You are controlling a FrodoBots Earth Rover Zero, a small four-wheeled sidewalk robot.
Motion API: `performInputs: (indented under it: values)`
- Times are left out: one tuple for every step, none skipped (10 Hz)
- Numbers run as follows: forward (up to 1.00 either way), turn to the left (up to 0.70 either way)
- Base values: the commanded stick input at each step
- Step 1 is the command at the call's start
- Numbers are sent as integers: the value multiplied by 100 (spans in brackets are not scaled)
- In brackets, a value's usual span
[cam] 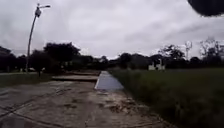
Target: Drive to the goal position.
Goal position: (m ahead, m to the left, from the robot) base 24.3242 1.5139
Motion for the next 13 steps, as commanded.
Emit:
performInputs:
  values:
    - [70, 0]
    - [70, 0]
    - [70, 0]
    - [70, 0]
    - [70, 0]
    - [70, 0]
    - [70, 0]
    - [70, 0]
    - [70, 0]
    - [70, 0]
    - [70, 0]
    - [70, 0]
    - [70, 0]
